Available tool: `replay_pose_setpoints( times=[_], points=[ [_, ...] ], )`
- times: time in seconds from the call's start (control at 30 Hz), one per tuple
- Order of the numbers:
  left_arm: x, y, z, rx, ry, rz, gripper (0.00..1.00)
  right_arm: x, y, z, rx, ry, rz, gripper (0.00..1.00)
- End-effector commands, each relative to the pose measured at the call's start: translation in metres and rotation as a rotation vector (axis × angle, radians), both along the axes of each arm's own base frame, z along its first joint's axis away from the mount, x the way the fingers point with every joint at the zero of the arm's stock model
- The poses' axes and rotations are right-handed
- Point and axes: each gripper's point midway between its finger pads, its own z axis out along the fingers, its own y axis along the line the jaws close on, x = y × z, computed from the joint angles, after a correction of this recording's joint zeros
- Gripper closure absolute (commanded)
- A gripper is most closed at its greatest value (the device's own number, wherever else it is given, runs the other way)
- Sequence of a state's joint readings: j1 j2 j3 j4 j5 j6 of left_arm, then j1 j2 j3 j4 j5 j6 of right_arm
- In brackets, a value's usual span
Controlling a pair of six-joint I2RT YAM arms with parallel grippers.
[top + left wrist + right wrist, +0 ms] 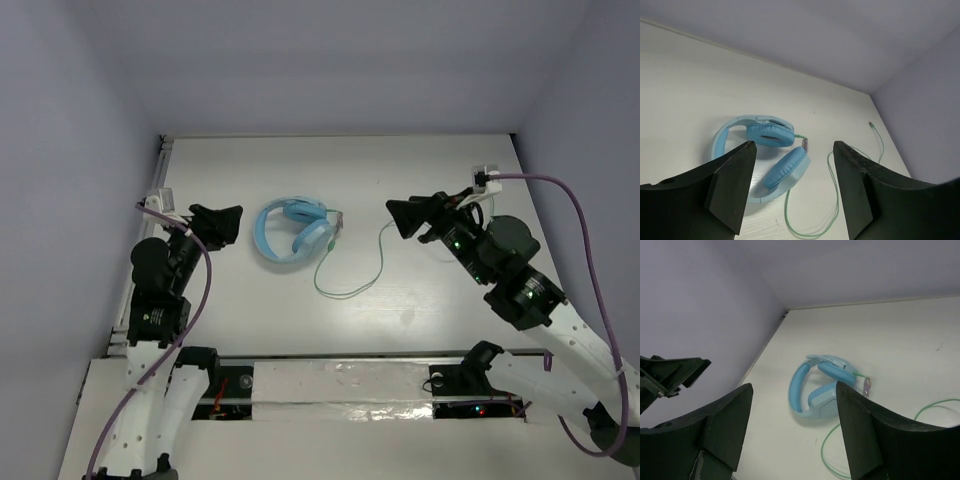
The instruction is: Wrap the headphones
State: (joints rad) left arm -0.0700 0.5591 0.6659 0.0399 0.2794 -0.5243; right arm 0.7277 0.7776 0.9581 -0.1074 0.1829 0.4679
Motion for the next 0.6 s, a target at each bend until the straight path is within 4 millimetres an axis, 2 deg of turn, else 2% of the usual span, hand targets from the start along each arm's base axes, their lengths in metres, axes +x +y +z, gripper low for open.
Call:
replay_pose_setpoints(
  times=[0.0, 0.03, 0.07, 0.1, 0.13, 0.17, 0.23, 0.27, 0.33, 0.4, 0.5, 0.57],
  points=[
    [0.008, 0.015, 0.009, -0.019, 0.004, 0.094, 0.4, -0.005, -0.001, 0.003, 0.024, -0.009, 0.01, 0.27],
    [0.009, 0.017, 0.006, -0.021, 0.017, 0.11, 0.4, -0.006, -0.002, 0.004, 0.033, -0.013, 0.01, 0.43],
    [0.013, 0.021, 0.0, -0.038, 0.047, 0.139, 0.53, -0.01, 0.005, 0.002, 0.041, -0.017, 0.054, 0.72],
    [0.016, 0.022, -0.005, -0.052, 0.063, 0.151, 0.53, -0.01, 0.005, 0.002, 0.043, -0.019, 0.054, 0.72],
    [0.019, 0.023, -0.01, -0.063, 0.081, 0.16, 0.6, -0.01, 0.009, 0.0, 0.05, -0.015, 0.07, 0.96],
    [0.025, 0.024, -0.022, -0.066, 0.128, 0.17, 0.74, -0.013, 0.015, -0.006, 0.047, -0.009, 0.107, 1.0],
    [0.031, 0.026, -0.03, -0.07, 0.162, 0.187, 0.88, -0.015, 0.022, -0.004, 0.069, -0.025, 0.14, 1.0],
    [0.033, 0.028, -0.048, -0.059, 0.229, 0.201, 0.96, -0.014, 0.027, -0.008, 0.062, -0.018, 0.156, 1.0],
    [0.036, 0.038, -0.06, -0.034, 0.268, 0.258, 1.0, -0.011, 0.028, -0.013, 0.056, -0.01, 0.153, 1.0],
    [0.036, 0.051, -0.086, 0.002, 0.355, 0.331, 1.0, -0.006, 0.03, -0.021, 0.043, 0.006, 0.141, 1.0],
    [0.031, 0.057, -0.132, 0.049, 0.524, 0.371, 1.0, -0.005, 0.035, -0.025, 0.053, 0.011, 0.156, 1.0],
    [0.027, 0.059, -0.154, 0.067, 0.581, 0.376, 0.97, -0.006, 0.038, -0.031, 0.056, 0.018, 0.175, 1.0]
  ],
)
